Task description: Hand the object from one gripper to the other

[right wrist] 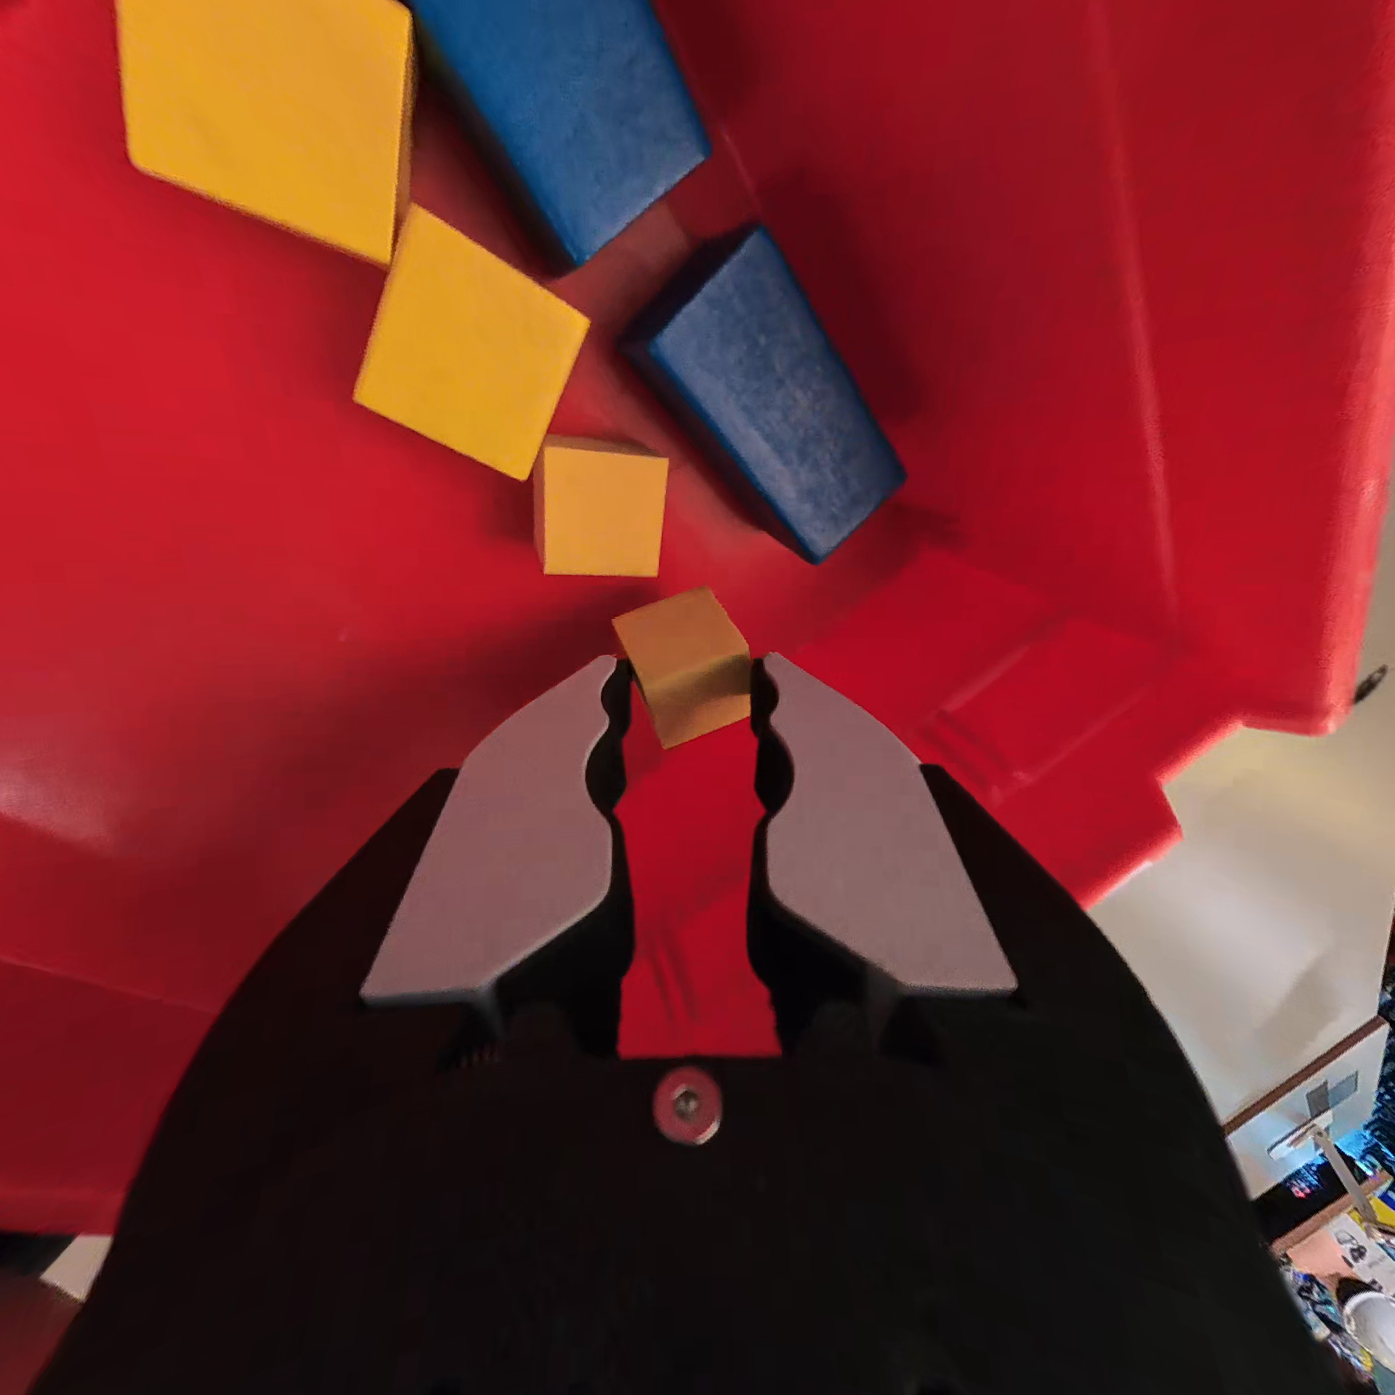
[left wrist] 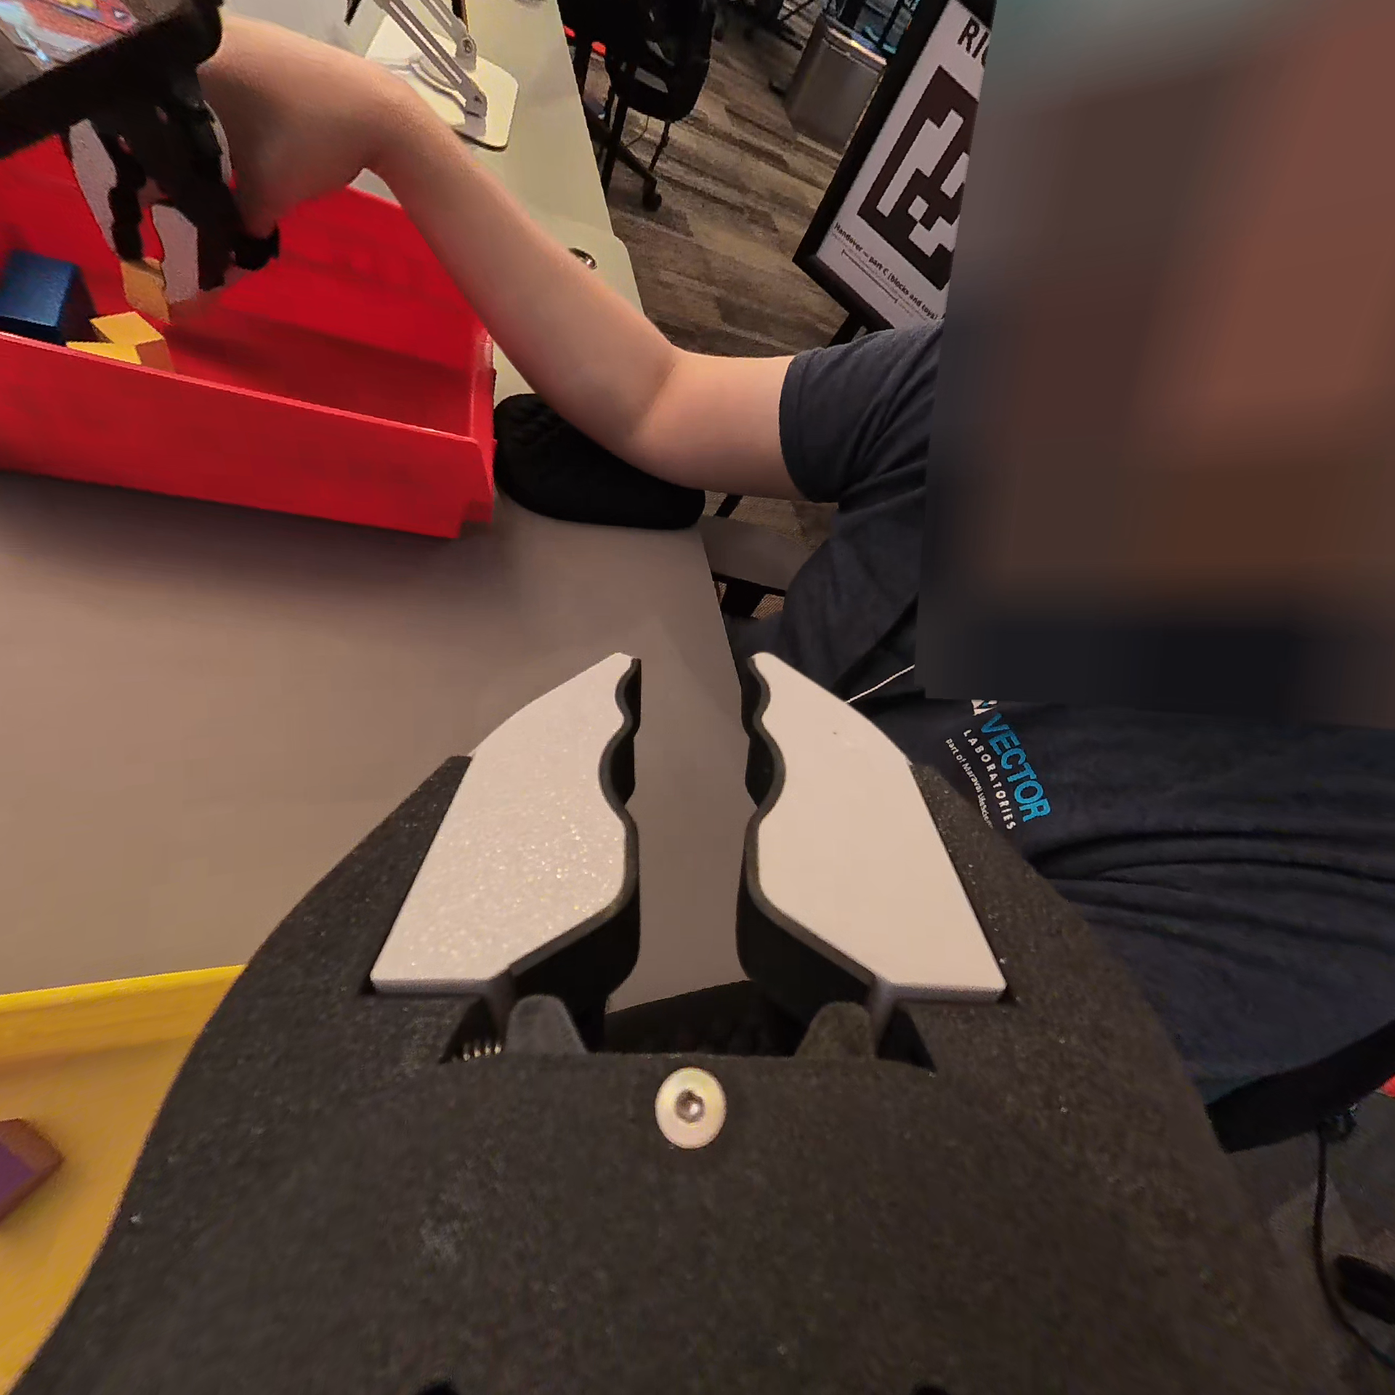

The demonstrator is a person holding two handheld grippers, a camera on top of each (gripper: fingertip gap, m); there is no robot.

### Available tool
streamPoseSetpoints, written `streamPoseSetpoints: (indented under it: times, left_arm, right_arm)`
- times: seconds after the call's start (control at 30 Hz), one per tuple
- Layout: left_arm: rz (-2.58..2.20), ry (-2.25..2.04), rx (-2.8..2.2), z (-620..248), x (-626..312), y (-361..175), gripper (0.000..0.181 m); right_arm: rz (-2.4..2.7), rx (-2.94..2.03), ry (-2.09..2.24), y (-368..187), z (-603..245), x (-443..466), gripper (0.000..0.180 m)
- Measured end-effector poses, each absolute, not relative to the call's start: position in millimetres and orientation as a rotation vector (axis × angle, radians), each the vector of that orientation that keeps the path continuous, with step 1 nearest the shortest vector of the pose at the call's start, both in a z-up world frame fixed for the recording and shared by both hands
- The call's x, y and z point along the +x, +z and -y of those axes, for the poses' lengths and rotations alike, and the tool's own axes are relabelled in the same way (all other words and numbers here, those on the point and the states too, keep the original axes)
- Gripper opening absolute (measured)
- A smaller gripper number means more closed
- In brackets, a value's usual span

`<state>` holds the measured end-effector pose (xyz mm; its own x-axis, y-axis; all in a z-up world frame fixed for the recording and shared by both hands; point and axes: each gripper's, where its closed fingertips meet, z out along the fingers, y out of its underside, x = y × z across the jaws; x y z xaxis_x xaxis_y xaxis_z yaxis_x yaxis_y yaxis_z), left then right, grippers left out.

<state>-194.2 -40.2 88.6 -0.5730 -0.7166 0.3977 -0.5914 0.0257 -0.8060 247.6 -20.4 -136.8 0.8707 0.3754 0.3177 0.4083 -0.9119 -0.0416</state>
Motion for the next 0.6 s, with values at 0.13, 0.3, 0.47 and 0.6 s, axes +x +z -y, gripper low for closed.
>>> streamPoseSetpoints:
  times: [0.13,0.3,0.47,0.6]
  left_arm:
    - [-2.156,-1.594,-1.389,39.5,-196.2,88.9,0.025]
    - [-2.159,-1.588,-1.425,36.9,-195.8,84.2,0.025]
    - [-2.17,-1.584,-1.435,38.2,-194.6,81.8,0.025]
    - [-2.18,-1.577,-1.447,38.5,-194.5,79.2,0.025]
  right_arm:
    - [0.625,-2.941,-0.438,-144.8,17.9,248.1,0.032]
    - [0.636,-2.946,-0.46,-146.7,16.3,249.3,0.032]
    - [0.653,-2.931,-0.503,-146.0,12.3,251.2,0.032]
    - [0.678,-2.925,-0.521,-146.0,10.8,250.3,0.032]
